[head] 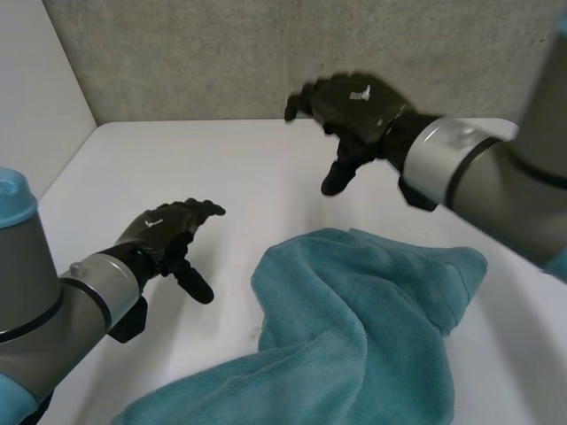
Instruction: Fold the laundry
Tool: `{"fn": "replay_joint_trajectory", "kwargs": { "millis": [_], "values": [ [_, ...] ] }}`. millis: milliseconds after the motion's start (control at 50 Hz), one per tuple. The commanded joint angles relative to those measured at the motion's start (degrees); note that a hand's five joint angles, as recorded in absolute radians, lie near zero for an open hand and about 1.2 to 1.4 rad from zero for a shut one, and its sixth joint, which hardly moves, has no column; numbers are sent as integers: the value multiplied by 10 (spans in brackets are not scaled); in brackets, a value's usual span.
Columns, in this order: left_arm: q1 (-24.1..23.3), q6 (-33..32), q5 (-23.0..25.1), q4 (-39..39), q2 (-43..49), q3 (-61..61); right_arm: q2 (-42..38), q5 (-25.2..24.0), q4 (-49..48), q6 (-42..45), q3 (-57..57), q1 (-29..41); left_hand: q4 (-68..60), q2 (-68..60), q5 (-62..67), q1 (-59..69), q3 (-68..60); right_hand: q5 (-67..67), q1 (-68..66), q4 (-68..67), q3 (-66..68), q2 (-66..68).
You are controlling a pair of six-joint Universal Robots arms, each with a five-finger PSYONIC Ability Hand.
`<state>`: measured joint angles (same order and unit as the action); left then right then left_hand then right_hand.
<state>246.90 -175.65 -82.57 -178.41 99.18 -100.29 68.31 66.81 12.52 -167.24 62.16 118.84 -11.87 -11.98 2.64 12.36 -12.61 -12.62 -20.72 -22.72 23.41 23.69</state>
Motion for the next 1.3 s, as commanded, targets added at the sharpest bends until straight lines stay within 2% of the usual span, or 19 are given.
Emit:
{"fn": "replay_joint_trajectory", "kwargs": {
  "millis": [20,140,200,300,700,800,820,860,900,980,1180,1300],
  "values": [
    [15,-1,-2,0,-60,-22,-167,-1,16,-1,-100,4,17,18,-24,-21,24,6,-13,7,-14,-17],
    [16,-2,-3,-1,-91,-42,-251,-4,30,1,-154,3,18,19,-26,-23,26,-2,-21,-1,-5,-8],
    [16,-2,-3,-3,-93,-45,-266,-6,31,2,-160,3,18,19,-26,-23,26,-4,-23,-3,-4,-7],
    [25,-2,-2,-5,-94,-49,-312,3,36,49,-184,3,18,19,-26,-23,26,-44,-63,-43,37,34],
    [34,-1,0,-5,-88,-54,-342,11,41,75,-189,4,19,20,-26,-24,26,-152,-171,-151,144,141],
    [34,-1,0,-5,-87,-54,-349,11,41,76,-189,4,19,20,-26,-24,26,-231,-250,-230,223,220],
    [34,-1,0,-5,-87,-54,-350,11,41,76,-189,4,19,20,-26,-24,26,-285,-304,-283,277,274],
    [34,-1,0,-5,-88,-55,-350,11,41,76,-190,4,18,19,-26,-23,26,-327,-346,-326,319,316],
    [34,-1,0,-5,-88,-56,-350,11,40,76,-190,4,18,19,-26,-23,26,-481,-500,-480,473,470],
    [34,-1,0,-5,-88,-57,-350,11,40,77,-190,4,18,19,-26,-23,26,-564,-583,-563,556,553],
    [34,-1,1,-10,-87,-57,-328,15,41,76,-193,5,19,20,-26,-24,26,-574,-593,-573,566,563],
    [50,0,0,-25,-66,-52,-182,11,37,57,-182,5,19,20,-26,-24,26,-574,-593,-573,566,563]
  ]
}}
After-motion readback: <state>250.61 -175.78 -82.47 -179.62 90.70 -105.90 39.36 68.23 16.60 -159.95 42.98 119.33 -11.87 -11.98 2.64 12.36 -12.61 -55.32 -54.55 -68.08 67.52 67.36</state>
